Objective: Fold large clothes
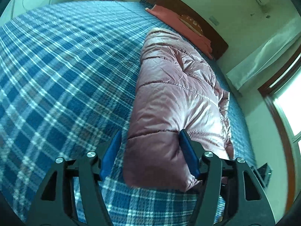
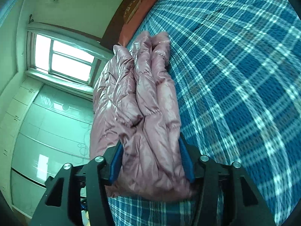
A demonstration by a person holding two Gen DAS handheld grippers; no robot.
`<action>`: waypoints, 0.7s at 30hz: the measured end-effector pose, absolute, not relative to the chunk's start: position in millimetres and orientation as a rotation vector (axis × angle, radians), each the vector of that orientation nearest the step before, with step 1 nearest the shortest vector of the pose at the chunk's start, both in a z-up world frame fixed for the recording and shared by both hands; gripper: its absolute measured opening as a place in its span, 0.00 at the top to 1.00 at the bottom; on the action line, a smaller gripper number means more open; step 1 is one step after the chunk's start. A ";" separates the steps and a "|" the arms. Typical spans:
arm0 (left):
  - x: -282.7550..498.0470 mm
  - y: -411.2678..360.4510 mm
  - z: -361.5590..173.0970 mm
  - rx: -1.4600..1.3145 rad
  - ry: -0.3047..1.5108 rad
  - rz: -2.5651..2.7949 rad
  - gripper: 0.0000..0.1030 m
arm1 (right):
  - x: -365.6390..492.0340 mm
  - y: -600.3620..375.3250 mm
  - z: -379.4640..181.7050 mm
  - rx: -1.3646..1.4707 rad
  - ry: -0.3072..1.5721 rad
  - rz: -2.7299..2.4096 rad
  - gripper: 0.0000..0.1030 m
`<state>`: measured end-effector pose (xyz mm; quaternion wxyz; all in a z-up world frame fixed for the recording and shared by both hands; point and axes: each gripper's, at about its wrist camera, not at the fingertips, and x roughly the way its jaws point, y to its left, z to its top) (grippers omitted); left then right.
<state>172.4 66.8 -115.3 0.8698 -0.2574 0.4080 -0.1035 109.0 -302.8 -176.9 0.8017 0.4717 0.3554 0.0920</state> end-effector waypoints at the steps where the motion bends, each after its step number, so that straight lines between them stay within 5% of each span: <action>1: 168.1 66.6 -112.4 -0.513 0.847 -0.202 0.36 | 103.5 -302.9 -174.3 1.003 0.763 0.190 0.46; 12: 116.7 63.2 -88.6 -0.264 0.809 -0.091 0.32 | 40.0 -284.2 -145.3 0.772 0.820 0.074 0.43; 21: 68.4 55.6 -56.9 -0.093 0.701 -0.016 0.12 | -16.2 -245.7 -108.1 0.450 0.806 -0.054 0.32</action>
